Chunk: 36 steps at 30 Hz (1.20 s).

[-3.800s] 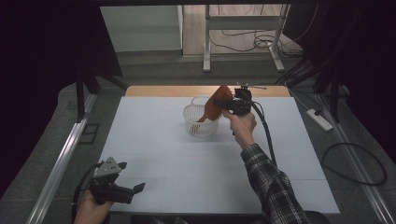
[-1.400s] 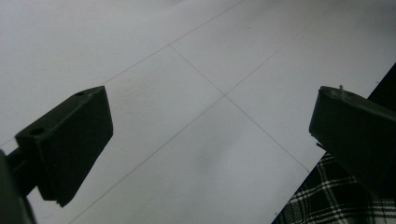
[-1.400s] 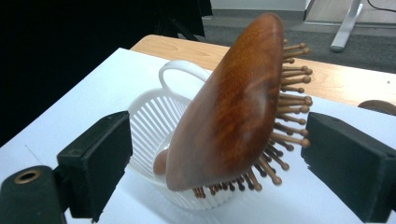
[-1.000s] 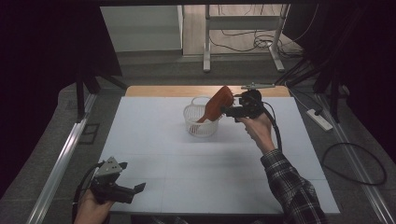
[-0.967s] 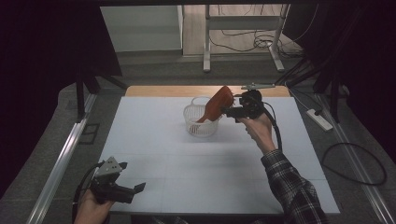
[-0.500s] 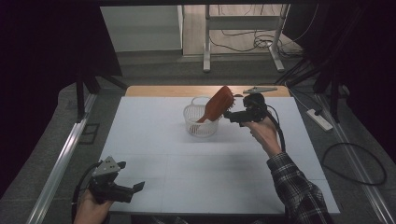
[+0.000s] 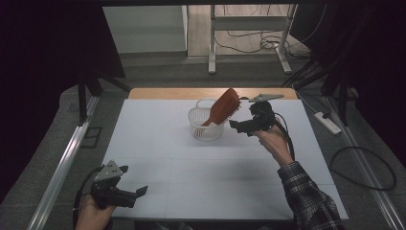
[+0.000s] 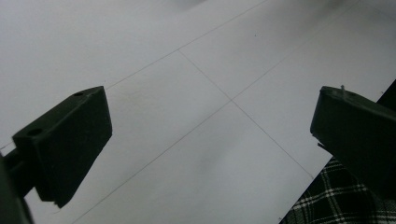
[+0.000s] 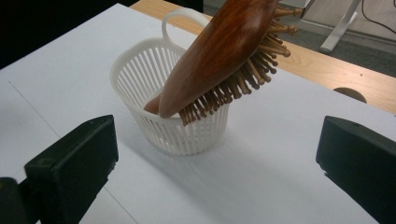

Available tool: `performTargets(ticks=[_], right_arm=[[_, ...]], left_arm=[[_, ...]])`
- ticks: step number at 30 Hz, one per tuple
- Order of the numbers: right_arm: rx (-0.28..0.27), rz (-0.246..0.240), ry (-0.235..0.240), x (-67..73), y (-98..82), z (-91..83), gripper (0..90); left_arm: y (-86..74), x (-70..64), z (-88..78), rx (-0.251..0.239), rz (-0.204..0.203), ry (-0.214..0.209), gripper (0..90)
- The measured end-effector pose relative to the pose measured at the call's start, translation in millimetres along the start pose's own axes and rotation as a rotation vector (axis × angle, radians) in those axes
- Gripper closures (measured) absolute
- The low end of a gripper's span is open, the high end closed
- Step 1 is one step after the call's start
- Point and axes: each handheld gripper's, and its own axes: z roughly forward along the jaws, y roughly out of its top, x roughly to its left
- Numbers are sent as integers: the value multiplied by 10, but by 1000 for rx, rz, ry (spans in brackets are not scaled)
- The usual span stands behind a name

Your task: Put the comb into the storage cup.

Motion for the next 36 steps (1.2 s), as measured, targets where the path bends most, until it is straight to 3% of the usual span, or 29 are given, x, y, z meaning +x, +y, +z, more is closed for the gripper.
performTargets(ticks=[11, 19, 36], right_arm=[[41, -34, 3, 36, -117, -22, 0], [57, -11, 31, 34, -192, -37, 0], [43, -41, 21, 41, -335, -154, 0]], left_arm=[[2, 0, 6, 5, 2, -3, 0], [-1, 2, 5, 5, 5, -6, 0], [-7, 0, 1, 4, 0, -5, 0]])
